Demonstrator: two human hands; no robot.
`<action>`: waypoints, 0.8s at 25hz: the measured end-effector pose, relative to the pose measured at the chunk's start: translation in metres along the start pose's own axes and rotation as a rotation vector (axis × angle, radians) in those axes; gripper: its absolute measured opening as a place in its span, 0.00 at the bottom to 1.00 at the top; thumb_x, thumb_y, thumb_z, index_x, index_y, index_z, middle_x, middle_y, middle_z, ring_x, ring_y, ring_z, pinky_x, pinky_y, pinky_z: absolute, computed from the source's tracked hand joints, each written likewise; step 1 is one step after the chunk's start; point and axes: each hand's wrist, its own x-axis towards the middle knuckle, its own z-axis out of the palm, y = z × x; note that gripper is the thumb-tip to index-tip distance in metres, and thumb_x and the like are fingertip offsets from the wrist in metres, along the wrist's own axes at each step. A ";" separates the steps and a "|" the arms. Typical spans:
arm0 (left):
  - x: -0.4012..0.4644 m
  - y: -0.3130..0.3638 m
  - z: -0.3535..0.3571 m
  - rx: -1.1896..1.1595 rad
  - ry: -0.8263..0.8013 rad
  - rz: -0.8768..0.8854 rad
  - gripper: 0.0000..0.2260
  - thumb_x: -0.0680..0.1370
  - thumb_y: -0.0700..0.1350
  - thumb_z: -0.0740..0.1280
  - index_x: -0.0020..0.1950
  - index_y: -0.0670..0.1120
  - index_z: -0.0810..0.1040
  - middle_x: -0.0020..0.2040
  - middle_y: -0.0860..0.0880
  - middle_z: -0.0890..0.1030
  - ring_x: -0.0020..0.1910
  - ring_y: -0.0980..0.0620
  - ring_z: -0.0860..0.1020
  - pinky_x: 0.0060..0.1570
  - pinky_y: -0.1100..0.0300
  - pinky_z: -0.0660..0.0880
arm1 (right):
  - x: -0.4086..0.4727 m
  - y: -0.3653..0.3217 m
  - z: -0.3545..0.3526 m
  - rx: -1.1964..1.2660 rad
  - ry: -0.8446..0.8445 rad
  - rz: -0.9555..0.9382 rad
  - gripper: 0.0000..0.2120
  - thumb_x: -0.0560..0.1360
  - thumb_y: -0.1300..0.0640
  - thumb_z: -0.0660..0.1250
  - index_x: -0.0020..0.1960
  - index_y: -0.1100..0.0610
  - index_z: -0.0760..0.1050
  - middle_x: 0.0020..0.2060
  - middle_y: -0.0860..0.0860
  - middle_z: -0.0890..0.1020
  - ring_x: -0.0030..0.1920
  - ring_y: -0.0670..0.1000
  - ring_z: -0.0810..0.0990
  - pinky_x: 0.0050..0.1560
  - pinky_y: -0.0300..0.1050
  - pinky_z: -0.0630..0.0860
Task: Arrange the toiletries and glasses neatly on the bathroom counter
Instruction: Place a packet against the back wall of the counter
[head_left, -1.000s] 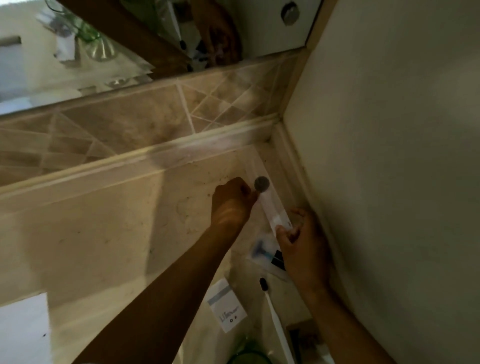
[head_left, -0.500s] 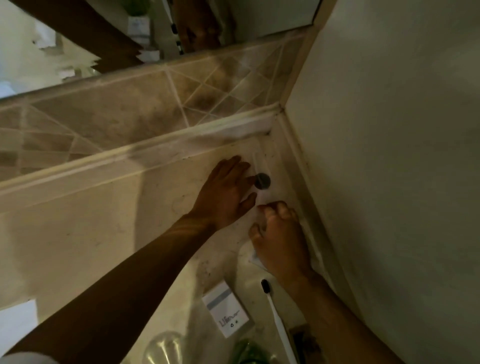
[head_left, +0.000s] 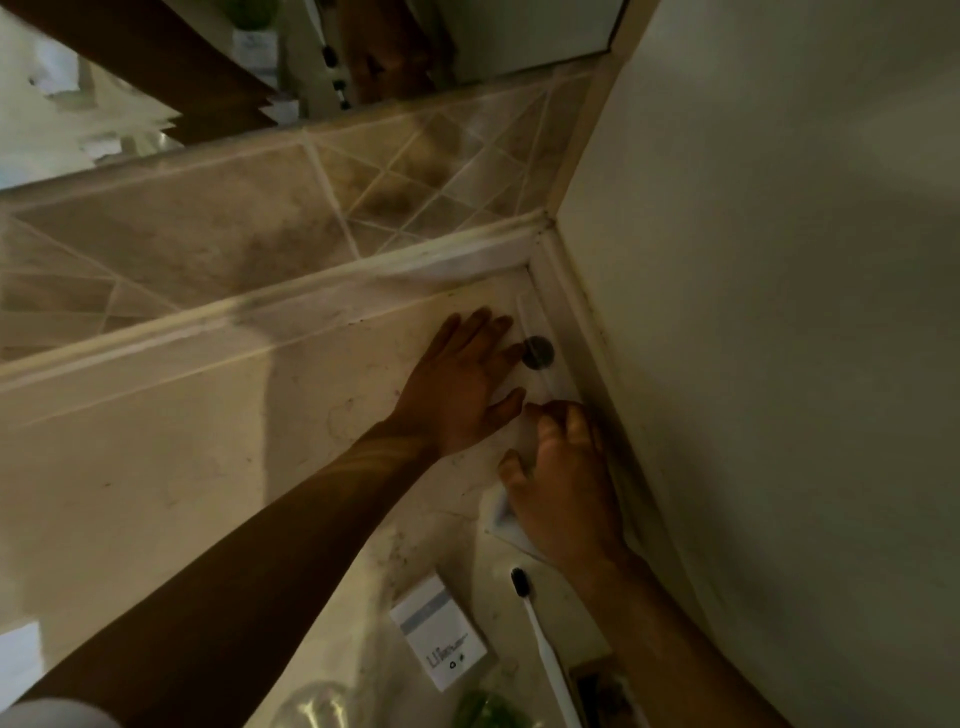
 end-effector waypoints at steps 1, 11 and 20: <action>0.000 0.000 0.001 0.003 0.000 0.000 0.28 0.79 0.61 0.58 0.76 0.49 0.67 0.77 0.42 0.65 0.78 0.40 0.58 0.76 0.41 0.54 | 0.000 0.000 0.000 0.007 -0.002 0.002 0.26 0.76 0.47 0.64 0.73 0.53 0.68 0.71 0.53 0.67 0.70 0.53 0.65 0.66 0.43 0.66; -0.033 0.007 -0.020 -0.175 0.008 -0.086 0.26 0.80 0.57 0.58 0.74 0.46 0.69 0.76 0.40 0.67 0.75 0.40 0.64 0.75 0.45 0.60 | -0.014 -0.009 -0.015 0.197 0.000 -0.003 0.20 0.75 0.53 0.66 0.66 0.52 0.73 0.64 0.52 0.71 0.62 0.51 0.72 0.62 0.44 0.72; -0.222 0.028 -0.107 -0.450 0.199 -0.549 0.08 0.79 0.46 0.66 0.50 0.45 0.84 0.41 0.47 0.85 0.40 0.49 0.82 0.43 0.57 0.76 | -0.089 -0.047 -0.037 0.334 -0.396 -0.274 0.06 0.76 0.56 0.67 0.50 0.51 0.83 0.40 0.42 0.83 0.40 0.41 0.80 0.41 0.39 0.75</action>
